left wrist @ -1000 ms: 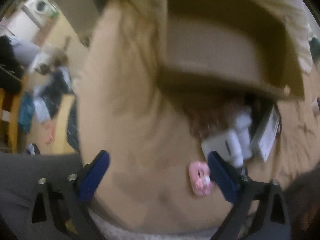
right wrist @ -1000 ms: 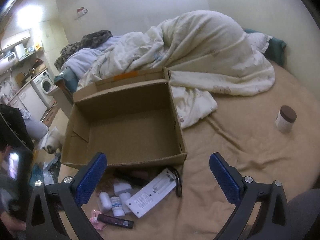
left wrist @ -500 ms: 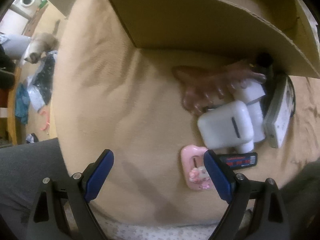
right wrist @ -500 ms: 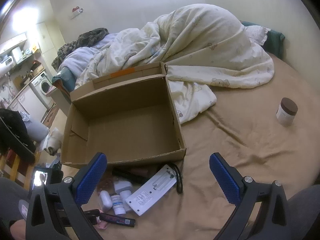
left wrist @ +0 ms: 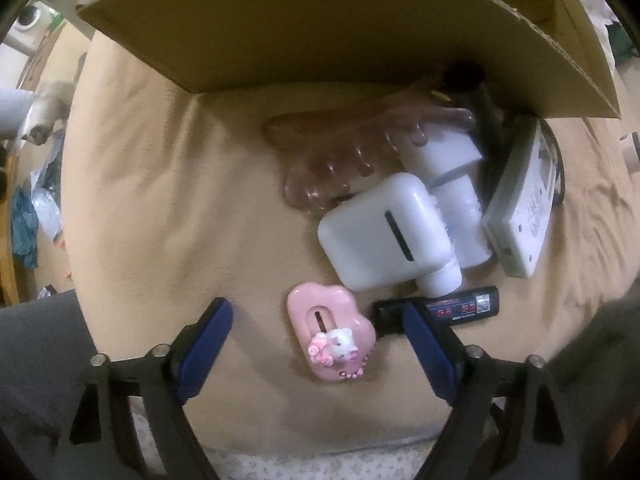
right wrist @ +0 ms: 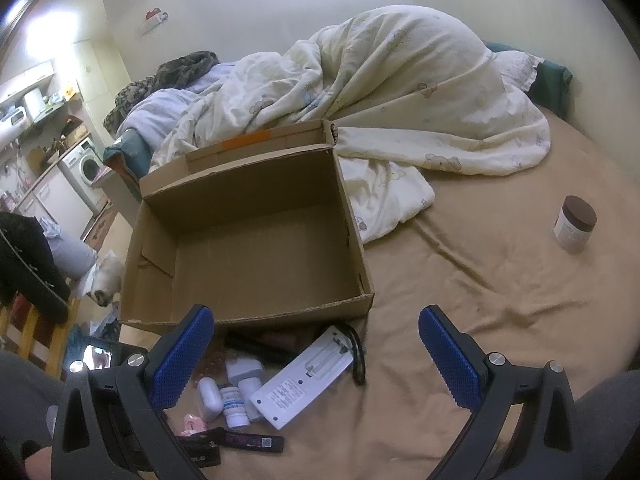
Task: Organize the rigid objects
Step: 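Lower the left tool and grasp the pink Hello Kitty keychain, then lift the pink keychain with the left tool while the right tool grasps the black stick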
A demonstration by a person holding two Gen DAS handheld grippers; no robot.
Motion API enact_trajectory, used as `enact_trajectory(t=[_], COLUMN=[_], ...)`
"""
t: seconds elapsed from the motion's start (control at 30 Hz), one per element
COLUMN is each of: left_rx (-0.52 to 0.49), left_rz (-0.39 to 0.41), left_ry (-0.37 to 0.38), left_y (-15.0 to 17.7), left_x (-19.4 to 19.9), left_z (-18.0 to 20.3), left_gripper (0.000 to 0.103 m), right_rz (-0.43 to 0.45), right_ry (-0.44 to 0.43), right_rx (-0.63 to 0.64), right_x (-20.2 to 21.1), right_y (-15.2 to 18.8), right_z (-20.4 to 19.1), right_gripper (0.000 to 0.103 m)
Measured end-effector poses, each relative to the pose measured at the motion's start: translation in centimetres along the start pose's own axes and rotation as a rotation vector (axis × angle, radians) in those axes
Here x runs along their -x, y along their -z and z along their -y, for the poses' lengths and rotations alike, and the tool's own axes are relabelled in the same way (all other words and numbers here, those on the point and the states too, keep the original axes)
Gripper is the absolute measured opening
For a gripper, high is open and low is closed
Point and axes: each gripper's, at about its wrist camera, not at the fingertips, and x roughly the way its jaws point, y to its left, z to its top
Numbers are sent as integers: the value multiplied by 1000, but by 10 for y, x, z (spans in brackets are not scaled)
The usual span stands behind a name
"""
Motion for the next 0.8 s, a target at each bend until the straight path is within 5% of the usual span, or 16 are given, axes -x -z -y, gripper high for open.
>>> enact_trajectory(t=[0.13, 0.37, 0.43, 0.47, 0.63, 0.8], left_rx=[27, -13, -17, -14, 30, 47], left_rz=[12, -3, 5, 9, 22, 83], left_ry=[-13, -53, -57, -57, -34, -91], left_y=[0, 2, 2, 2, 2, 0], left_x=[1, -5, -4, -3, 3, 28], left_z=[-7, -3, 8, 7, -14, -31], left_gripper=[61, 56, 34, 32, 31, 30], right_rz=[-3, 6, 2, 0, 3, -1], right_ry=[9, 17, 15, 16, 19, 19], right_rx=[5, -12, -12, -7, 6, -20], right_x=[-1, 2, 0, -1, 1, 2], right_y=[0, -1, -2, -2, 0, -1], right_z=[-1, 5, 5, 4, 2, 6], right_gripper=[103, 103, 103, 103, 103, 103])
